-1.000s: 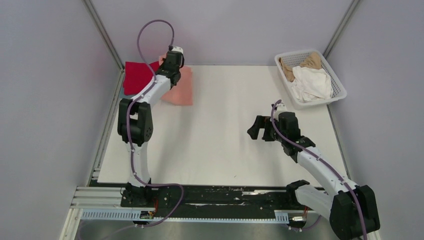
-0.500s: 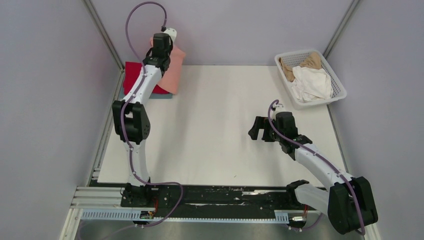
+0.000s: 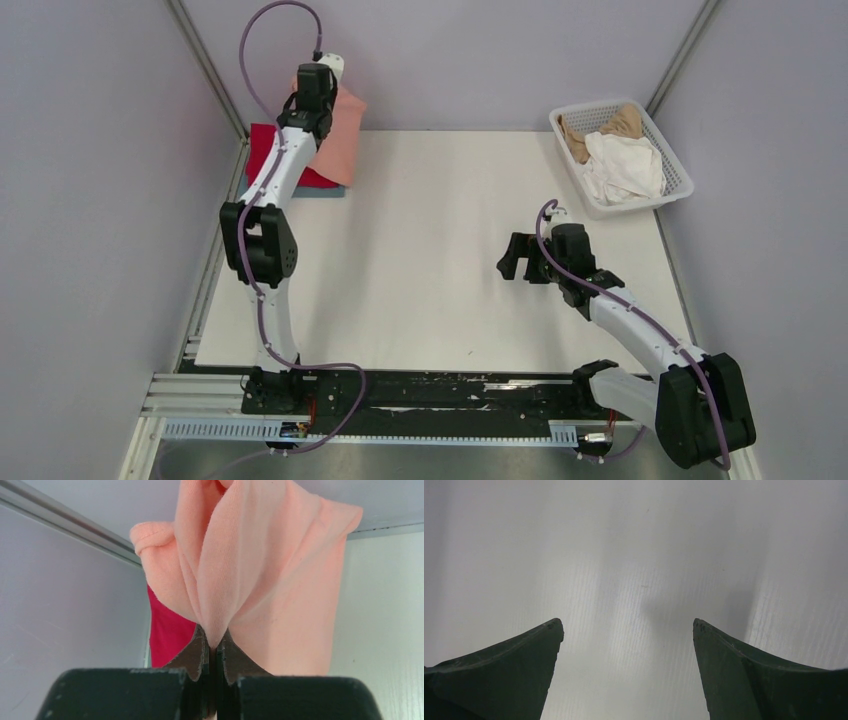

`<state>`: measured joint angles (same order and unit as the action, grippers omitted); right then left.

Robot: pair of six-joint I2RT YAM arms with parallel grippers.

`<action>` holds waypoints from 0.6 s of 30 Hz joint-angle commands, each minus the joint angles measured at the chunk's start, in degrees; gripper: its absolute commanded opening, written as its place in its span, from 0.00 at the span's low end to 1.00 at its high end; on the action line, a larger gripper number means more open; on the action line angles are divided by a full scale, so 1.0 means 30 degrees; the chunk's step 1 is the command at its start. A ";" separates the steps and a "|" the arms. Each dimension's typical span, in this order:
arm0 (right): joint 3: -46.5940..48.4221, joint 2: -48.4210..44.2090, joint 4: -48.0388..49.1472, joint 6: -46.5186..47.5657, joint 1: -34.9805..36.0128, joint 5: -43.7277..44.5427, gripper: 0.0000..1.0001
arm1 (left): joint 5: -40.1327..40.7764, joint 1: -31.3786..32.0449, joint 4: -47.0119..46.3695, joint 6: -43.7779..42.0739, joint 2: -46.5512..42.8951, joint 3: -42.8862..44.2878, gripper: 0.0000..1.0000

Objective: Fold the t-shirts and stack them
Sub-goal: Put the neatly folded tshirt into the corner of the board with the left arm

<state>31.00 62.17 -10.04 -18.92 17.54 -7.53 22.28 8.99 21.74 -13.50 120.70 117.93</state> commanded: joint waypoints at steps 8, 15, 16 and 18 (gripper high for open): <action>0.0362 0.0017 0.0652 0.0227 -0.0103 0.0412 1.00 | -0.1934 -0.1828 -0.0844 0.1153 -0.0231 0.1010 0.00; 0.0329 -0.0060 0.0572 0.0212 -0.0090 0.0548 1.00 | -0.3310 -0.2832 -0.0585 -0.0008 0.1368 0.2445 0.00; 0.0329 -0.0079 0.0580 0.0212 -0.0077 0.0500 1.00 | -0.3391 -0.2857 -0.0593 -0.0010 0.1674 0.2544 0.00; 0.0344 -0.0098 0.0552 0.0216 -0.0077 0.0733 1.00 | -0.3462 -0.3486 -0.0624 0.0079 0.2108 0.2781 0.00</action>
<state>31.00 62.17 -10.04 -18.92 17.52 -6.61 13.96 1.04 22.90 -12.12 124.79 122.65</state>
